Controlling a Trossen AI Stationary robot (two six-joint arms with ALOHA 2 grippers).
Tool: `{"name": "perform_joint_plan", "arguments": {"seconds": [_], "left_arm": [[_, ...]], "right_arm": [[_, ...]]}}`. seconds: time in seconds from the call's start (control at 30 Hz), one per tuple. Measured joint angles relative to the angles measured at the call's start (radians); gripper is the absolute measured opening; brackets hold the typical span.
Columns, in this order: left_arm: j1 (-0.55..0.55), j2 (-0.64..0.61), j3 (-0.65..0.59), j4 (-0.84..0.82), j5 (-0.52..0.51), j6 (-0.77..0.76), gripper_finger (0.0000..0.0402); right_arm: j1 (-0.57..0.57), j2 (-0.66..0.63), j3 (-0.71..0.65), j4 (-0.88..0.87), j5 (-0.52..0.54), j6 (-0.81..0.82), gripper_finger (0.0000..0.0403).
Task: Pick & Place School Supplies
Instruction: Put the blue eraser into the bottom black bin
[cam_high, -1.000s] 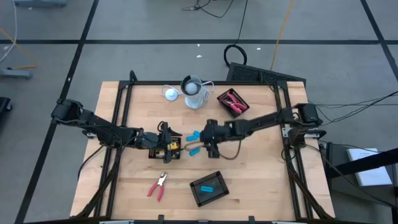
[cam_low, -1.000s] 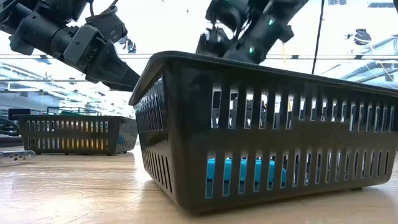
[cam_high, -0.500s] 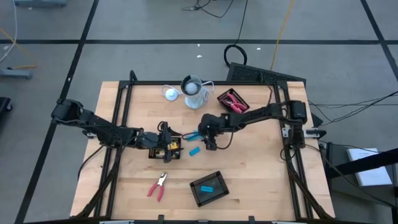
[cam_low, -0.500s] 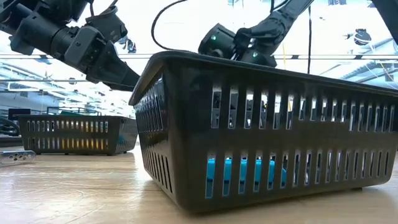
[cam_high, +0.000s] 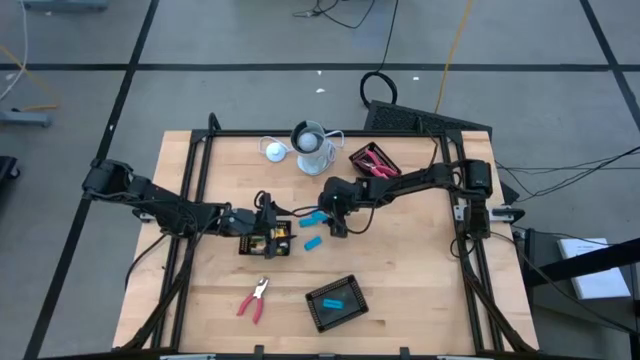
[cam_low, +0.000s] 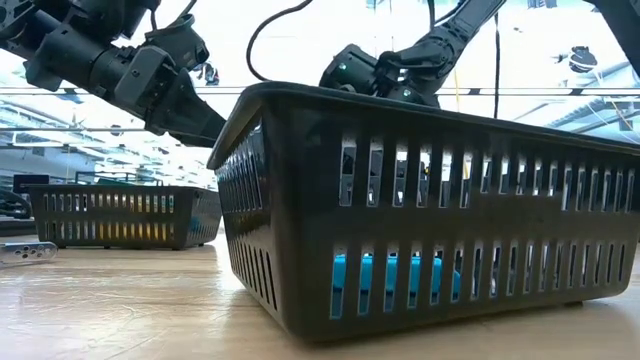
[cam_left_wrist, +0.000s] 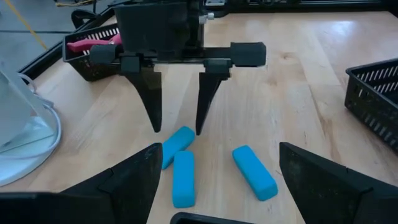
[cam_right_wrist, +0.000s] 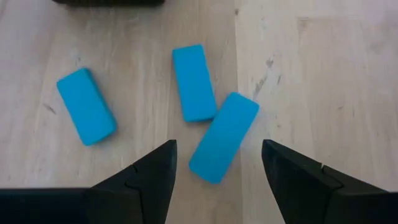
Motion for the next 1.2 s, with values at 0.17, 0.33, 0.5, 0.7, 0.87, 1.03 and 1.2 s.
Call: {"name": "perform_joint_plan", "arguments": {"seconds": [0.17, 0.33, 0.5, 0.7, 0.87, 1.03, 1.2], "left_arm": [[0.000, -0.002, 0.000, 0.002, 0.000, 0.000, 0.0326], [0.000, -0.003, 0.000, 0.000, 0.000, -0.001, 0.0326], [0.000, -0.003, 0.000, -0.001, 0.000, 0.000, 0.0326], [0.000, -0.003, 0.000, -0.001, 0.000, 0.000, 0.0326], [0.000, -0.003, 0.000, -0.002, 0.000, 0.000, 0.0326], [0.000, -0.003, 0.000, -0.002, 0.000, -0.001, 0.0326], [0.000, -0.003, 0.000, -0.007, 0.000, -0.001, 0.0326]], "right_arm": [[0.000, 0.032, -0.002, 0.027, -0.002, 0.009, 0.0226], [-0.001, 0.061, 0.008, 0.041, 0.001, 0.008, 0.0225], [0.000, 0.061, 0.007, 0.040, 0.028, 0.004, 0.0201], [0.017, 0.062, 0.007, 0.038, 0.051, -0.022, 0.0103], [0.026, 0.060, 0.007, 0.035, 0.057, -0.018, 0.0040], [0.037, 0.044, 0.007, 0.023, 0.098, -0.015, 0.0040], [0.067, -0.007, 0.003, -0.029, 0.168, -0.025, 0.0039]]}}
